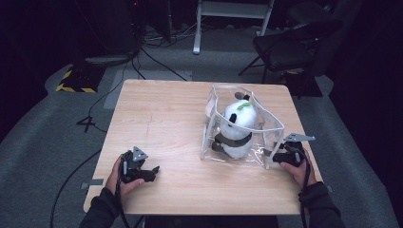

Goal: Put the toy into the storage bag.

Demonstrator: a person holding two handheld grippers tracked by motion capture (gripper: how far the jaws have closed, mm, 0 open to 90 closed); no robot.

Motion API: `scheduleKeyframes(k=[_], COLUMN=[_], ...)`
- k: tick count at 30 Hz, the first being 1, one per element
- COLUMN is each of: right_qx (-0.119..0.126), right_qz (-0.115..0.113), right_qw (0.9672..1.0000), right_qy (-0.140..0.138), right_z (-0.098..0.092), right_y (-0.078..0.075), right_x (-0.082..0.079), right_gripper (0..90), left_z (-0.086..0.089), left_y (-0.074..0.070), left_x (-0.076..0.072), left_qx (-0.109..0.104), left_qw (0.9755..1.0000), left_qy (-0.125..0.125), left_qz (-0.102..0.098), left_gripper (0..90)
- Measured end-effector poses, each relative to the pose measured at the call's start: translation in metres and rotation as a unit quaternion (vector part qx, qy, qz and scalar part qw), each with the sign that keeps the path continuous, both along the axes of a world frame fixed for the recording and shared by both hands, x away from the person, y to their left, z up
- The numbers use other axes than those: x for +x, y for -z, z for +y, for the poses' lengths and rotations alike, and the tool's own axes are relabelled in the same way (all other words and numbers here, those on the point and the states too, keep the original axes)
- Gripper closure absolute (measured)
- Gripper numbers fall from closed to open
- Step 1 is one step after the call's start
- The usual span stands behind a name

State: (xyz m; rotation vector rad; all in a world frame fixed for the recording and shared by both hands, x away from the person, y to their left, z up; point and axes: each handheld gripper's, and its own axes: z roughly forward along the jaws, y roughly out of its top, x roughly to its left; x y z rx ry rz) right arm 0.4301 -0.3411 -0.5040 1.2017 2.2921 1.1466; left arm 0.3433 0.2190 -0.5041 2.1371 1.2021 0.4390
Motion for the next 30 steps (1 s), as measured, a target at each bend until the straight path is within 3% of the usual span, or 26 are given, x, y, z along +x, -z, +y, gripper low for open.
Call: scheduleKeyframes(k=[3,10,30], right_qx=[0.0,0.001,0.003], right_qz=[0.0,0.0,0.003], right_qw=[1.0,1.0,1.0], right_qy=[0.0,0.0,-0.001], right_z=[0.0,0.0,0.0], right_y=[0.0,0.0,0.0], right_x=[0.0,0.0,0.003], right_gripper=[33.3,33.3,31.4], left_z=[0.005,0.011,0.01], left_y=[0.002,0.002,0.002], left_x=[-0.005,-0.014,-0.012], left_qx=[-0.005,-0.005,-0.004], left_qw=[0.9999,0.9998,0.9998], left_qy=[-0.005,-0.016,-0.019], left_qz=[-0.01,-0.008,-0.009], left_gripper=[15.6,15.6,14.2])
